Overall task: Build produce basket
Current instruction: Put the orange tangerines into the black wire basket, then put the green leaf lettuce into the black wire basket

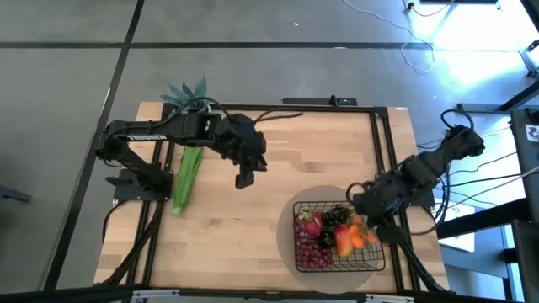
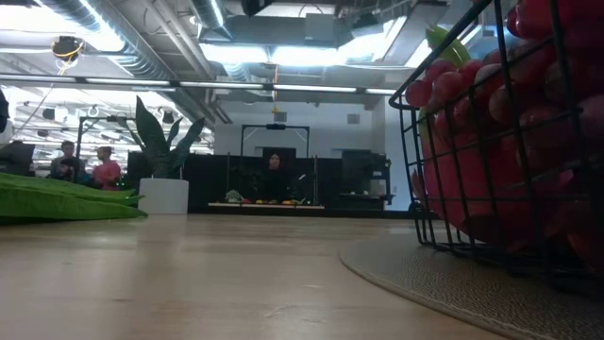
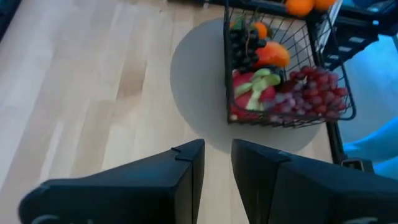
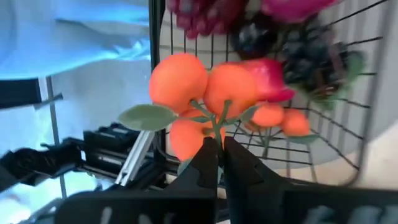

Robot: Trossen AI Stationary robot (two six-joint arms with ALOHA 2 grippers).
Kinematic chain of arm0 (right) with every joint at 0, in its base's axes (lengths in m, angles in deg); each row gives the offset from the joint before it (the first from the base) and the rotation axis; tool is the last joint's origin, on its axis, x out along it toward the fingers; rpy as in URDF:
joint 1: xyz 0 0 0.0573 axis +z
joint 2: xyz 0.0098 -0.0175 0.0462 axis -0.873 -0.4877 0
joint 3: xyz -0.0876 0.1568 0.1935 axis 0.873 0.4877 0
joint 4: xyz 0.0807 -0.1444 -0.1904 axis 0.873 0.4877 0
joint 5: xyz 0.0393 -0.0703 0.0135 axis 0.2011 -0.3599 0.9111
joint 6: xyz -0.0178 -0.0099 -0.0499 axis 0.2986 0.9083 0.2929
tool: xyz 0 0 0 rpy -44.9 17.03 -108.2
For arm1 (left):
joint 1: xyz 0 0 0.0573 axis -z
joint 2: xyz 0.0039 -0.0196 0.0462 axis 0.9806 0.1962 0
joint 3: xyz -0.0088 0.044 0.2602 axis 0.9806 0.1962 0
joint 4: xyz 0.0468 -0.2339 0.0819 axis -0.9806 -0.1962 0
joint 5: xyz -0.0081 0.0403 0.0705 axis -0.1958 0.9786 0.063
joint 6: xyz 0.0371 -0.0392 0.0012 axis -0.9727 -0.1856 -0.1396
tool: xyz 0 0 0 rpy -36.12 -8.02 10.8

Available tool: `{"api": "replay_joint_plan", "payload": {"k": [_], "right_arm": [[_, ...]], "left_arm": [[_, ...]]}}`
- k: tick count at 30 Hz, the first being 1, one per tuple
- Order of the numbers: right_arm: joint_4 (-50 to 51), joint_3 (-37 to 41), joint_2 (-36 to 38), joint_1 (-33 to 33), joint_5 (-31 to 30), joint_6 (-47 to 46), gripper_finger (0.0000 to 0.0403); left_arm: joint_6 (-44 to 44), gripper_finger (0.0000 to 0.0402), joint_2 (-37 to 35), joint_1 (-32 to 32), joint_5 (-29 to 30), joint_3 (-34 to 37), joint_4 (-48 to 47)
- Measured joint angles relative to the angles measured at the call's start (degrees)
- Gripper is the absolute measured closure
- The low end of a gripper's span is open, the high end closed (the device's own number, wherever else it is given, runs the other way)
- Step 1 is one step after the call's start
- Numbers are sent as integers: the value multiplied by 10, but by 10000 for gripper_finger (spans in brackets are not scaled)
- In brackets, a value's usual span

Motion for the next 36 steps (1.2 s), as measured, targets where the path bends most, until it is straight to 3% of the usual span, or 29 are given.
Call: {"api": "replay_joint_plan", "payload": {"k": [7,13,20,31,36], "right_arm": [[-109,138,0,21,38,16,403],[-197,200,0,21,43,49,403],[-215,209,0,20,35,60,396],[-215,209,0,20,34,46,341],[-203,196,0,15,42,59,330]], "left_arm": [[16,333,0,28,15,0,32],[41,333,0,37,16,0,33],[43,333,0,37,15,0,32],[47,333,0,38,15,0,21],[121,333,0,38,23,0,-28]]}}
